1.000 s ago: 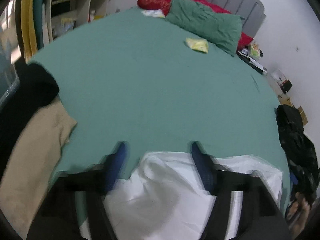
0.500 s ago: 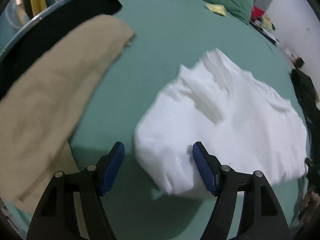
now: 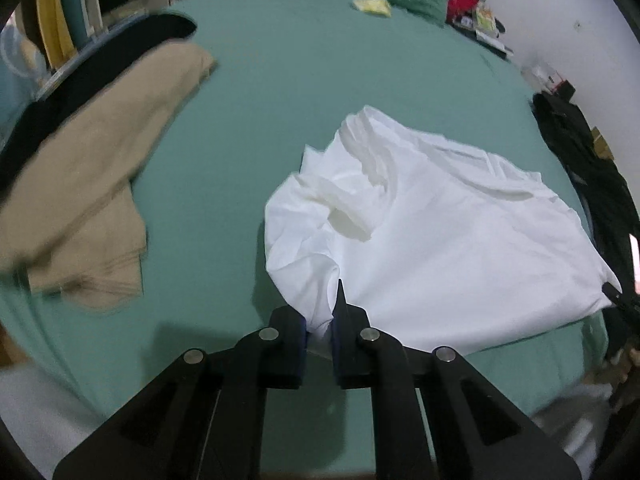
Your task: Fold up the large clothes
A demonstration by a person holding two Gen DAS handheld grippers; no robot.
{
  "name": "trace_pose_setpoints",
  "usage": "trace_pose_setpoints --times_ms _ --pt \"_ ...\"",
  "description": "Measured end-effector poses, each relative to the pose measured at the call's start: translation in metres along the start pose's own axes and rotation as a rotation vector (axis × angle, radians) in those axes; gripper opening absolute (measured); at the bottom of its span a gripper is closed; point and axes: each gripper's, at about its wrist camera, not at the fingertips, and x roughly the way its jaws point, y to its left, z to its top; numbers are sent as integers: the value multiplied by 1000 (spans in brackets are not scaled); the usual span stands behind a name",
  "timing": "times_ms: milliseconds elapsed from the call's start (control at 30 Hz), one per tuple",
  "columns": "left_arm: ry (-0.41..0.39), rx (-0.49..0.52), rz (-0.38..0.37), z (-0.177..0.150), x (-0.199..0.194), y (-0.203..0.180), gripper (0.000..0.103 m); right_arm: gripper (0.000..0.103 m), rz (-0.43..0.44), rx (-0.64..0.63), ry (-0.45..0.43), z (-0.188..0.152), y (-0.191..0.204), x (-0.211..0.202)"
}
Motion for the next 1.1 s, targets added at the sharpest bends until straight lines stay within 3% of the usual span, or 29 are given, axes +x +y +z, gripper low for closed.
trace_pose_setpoints --times_ms 67,133,200,267,367,467,567,667,733,833,933,1033,1100 --pt "36 -23 -11 -11 5 -6 15 7 -28 2 26 -10 -2 -3" --pt "68 -45 -9 -20 6 -3 26 10 -66 17 75 -20 -7 4" --pt "38 -75 7 -18 -1 1 40 15 -130 26 76 -23 -7 10" --pt "-2 -74 4 -9 -11 -1 41 17 -159 3 25 -17 -1 6" --pt "-40 -2 -31 4 -22 -24 44 29 -199 -37 -100 -5 15 -5" --pt "10 84 -63 17 -9 -52 44 44 -215 -48 -208 8 27 -9" --pt "15 107 -20 23 -2 -63 44 51 -255 -66 -270 9 36 -16" --pt "-62 111 65 29 -20 -61 44 59 -304 -84 -299 15 38 -13" --pt "-141 85 131 29 -42 -51 44 60 -274 -65 -263 16 33 -5" --pt "-214 28 123 28 -64 -44 49 60 -233 -32 -189 11 28 13" --pt "-139 89 25 31 -51 -61 53 60 -204 -29 -164 13 31 26" --pt "31 117 -63 31 -6 -78 53 60 -182 -42 -169 19 37 35" --pt "118 99 -77 31 26 -78 53 60 -156 -40 -162 21 40 40"
